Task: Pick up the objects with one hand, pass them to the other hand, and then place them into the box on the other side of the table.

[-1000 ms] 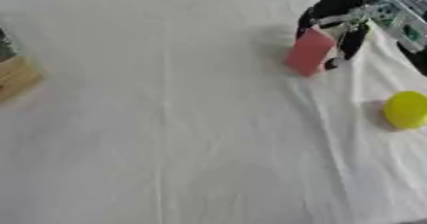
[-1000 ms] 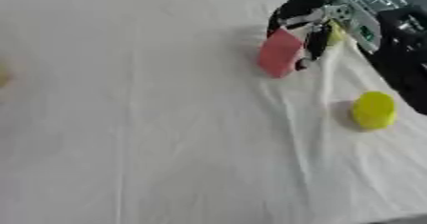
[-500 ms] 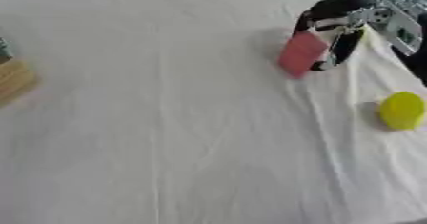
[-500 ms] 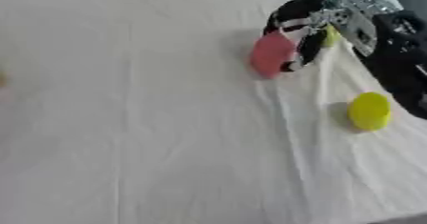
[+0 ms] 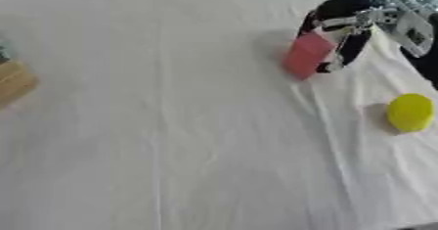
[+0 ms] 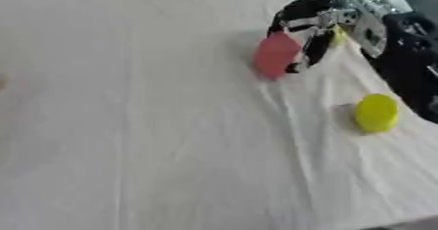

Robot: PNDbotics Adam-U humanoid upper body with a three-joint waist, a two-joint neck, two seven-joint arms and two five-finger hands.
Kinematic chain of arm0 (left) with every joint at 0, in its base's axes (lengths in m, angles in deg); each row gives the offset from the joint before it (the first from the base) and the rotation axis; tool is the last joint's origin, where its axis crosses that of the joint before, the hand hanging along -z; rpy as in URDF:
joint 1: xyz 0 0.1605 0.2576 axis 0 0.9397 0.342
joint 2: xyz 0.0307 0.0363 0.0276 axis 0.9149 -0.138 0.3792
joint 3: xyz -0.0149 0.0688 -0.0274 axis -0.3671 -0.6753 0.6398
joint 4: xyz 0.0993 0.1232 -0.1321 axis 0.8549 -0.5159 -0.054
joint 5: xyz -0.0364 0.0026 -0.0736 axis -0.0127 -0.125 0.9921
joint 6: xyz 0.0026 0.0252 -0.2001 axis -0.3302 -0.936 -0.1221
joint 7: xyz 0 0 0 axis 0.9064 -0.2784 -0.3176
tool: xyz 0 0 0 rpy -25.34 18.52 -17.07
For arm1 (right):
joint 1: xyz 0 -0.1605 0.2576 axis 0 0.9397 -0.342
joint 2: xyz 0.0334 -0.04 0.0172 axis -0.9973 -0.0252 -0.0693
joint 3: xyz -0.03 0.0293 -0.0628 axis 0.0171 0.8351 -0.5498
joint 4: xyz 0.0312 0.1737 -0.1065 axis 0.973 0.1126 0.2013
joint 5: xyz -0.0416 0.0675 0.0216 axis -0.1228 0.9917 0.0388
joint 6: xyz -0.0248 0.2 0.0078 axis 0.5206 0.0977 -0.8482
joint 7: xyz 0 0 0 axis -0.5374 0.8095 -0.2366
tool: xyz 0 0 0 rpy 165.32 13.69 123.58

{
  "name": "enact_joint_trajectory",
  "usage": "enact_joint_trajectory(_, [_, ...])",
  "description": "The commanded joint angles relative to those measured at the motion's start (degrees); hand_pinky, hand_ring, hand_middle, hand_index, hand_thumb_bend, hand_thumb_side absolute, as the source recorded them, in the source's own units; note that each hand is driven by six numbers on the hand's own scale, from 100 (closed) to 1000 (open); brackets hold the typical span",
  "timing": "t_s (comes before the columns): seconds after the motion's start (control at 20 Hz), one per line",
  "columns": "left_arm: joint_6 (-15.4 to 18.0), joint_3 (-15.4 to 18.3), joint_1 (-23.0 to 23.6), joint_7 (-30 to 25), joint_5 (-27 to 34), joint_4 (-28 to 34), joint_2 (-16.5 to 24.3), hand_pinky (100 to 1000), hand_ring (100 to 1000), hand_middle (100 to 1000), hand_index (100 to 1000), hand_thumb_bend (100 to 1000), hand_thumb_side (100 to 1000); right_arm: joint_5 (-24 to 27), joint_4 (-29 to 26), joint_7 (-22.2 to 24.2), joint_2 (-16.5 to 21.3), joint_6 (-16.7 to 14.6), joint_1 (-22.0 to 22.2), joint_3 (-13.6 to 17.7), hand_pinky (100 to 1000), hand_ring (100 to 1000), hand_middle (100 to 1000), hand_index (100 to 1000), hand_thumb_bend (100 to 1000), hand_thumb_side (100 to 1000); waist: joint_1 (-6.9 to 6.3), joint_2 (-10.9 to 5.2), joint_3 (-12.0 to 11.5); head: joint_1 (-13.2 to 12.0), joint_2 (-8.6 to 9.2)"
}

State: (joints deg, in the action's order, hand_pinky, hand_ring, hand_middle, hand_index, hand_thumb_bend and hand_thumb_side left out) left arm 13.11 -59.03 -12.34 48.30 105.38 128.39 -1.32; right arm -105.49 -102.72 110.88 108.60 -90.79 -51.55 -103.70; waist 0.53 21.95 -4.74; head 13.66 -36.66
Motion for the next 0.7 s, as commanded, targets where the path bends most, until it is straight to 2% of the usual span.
enact_joint_trajectory(0.05, [0.2, 0.9, -0.4, 0.3, 0.2, 0.9, 1.7, 769, 784, 770, 845, 592, 670, 4.8, -6.1, -0.3, 3.6, 3.2, 1.2, 4.0, 833, 697, 480, 534, 211, 151, -0.28, -2.23, 0.3, -0.8, -0.06])
enact_joint_trajectory(0.15, [0.2, 0.8, -0.5, 0.2, 0.2, 0.9, 1.8, 769, 783, 768, 844, 593, 669, 9.6, -9.9, -2.5, 4.3, 8.0, 3.8, 6.8, 822, 662, 475, 533, 176, 105, -0.43, -2.6, 0.5, -1.1, -0.14])
enact_joint_trajectory(0.35, [0.1, 0.6, -0.7, 0.0, 0.1, 1.1, 2.2, 768, 783, 765, 844, 593, 666, 16.7, -16.2, -5.5, 4.9, 16.6, 8.7, 9.6, 809, 624, 462, 530, 130, 100, -0.81, -3.2, 0.8, -1.5, -0.29])
enact_joint_trajectory(0.7, [-0.1, 0.3, -0.8, -0.4, -0.3, 1.6, 2.7, 767, 783, 763, 843, 593, 664, 24.5, -23.1, -10.4, 3.6, 28.0, 12.8, 9.9, 762, 562, 445, 530, 100, 100, -1.29, -4.15, 1.1, -1.8, -0.7])
